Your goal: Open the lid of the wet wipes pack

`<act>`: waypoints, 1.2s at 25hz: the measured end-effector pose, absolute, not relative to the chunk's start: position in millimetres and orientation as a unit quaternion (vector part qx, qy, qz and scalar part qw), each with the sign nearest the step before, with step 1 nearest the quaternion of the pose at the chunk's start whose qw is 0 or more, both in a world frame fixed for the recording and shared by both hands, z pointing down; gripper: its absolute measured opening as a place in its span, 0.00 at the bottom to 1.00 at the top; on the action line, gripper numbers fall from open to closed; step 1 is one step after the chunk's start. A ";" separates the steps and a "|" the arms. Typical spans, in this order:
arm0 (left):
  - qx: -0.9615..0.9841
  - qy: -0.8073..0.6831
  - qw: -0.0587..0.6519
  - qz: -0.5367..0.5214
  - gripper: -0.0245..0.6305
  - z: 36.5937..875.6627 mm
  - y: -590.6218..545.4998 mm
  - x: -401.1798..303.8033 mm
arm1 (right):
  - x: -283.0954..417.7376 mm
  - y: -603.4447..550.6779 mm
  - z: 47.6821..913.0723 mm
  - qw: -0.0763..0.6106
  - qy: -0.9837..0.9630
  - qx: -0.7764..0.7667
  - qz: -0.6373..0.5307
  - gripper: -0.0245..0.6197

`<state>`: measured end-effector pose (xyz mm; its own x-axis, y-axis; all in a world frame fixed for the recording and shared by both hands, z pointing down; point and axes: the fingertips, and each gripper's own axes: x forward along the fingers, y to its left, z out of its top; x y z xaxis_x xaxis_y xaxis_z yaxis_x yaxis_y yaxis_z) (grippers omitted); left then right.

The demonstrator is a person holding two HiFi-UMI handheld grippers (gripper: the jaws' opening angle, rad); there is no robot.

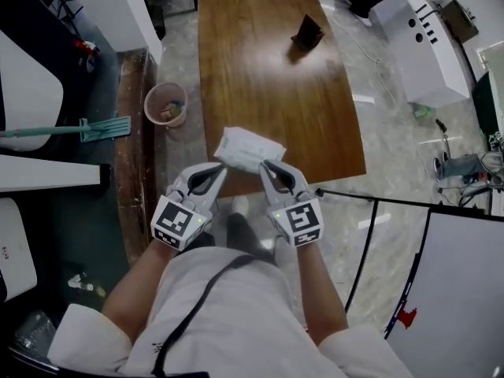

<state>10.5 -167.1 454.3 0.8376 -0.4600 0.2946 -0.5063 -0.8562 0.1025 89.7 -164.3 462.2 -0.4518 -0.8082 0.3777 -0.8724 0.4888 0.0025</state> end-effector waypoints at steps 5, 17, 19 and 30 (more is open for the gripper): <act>0.946 -0.265 0.101 0.159 0.05 484.0 -172.7 20.5 | 92.9 -180.3 503.2 0.211 -0.854 0.461 0.115 0.11; 0.924 -0.288 0.141 0.207 0.05 547.9 -182.7 40.3 | 92.1 -202.0 577.0 0.319 -0.866 0.372 0.099 0.30; 0.920 -0.293 0.148 0.215 0.05 559.3 -185.1 42.0 | 91.1 -202.5 593.1 0.341 -0.867 0.351 0.096 0.33; 0.906 -0.305 0.174 0.237 0.05 599.4 -190.3 50.6 | 88.6 -206.5 617.8 0.386 -0.870 0.296 0.081 0.46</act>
<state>50.6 -190.3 599.4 0.7023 -0.4695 0.5351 -0.6342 -0.7542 0.1706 88.6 -206.5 617.8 -0.5271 -0.4519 0.7197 -0.5769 0.8121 0.0874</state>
